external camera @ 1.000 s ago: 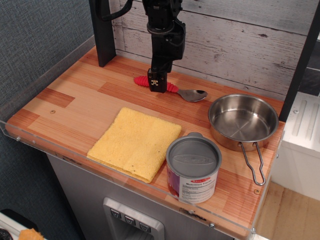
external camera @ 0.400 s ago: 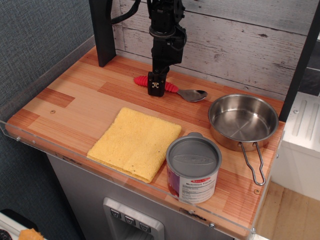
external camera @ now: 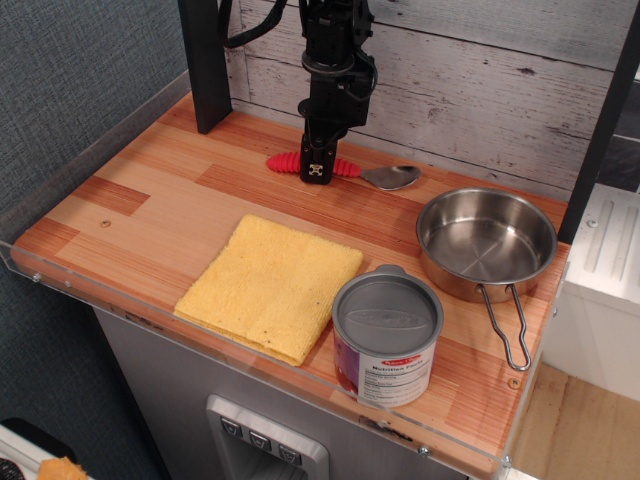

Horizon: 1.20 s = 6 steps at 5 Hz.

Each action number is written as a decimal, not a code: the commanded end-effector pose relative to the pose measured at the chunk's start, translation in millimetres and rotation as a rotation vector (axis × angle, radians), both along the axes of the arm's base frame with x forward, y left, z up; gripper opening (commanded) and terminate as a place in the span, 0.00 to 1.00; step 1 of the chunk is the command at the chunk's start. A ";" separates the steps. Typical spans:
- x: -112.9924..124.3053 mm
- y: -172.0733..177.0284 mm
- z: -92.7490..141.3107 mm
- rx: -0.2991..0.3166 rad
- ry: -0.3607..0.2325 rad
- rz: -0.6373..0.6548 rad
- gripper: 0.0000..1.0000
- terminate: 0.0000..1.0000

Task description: Take the red spoon and put it on the yellow cloth.

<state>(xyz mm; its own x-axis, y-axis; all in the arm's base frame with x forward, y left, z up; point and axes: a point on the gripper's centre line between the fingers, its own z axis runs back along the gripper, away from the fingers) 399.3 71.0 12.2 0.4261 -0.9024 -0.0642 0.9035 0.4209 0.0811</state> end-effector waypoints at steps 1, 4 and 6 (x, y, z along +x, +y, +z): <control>7.0 -4.2 39.1 0.015 -0.097 0.037 0.00 0.00; -34.2 14.9 79.6 0.087 -0.117 0.138 0.00 0.00; -75.3 23.8 89.4 0.091 -0.106 0.073 0.00 0.00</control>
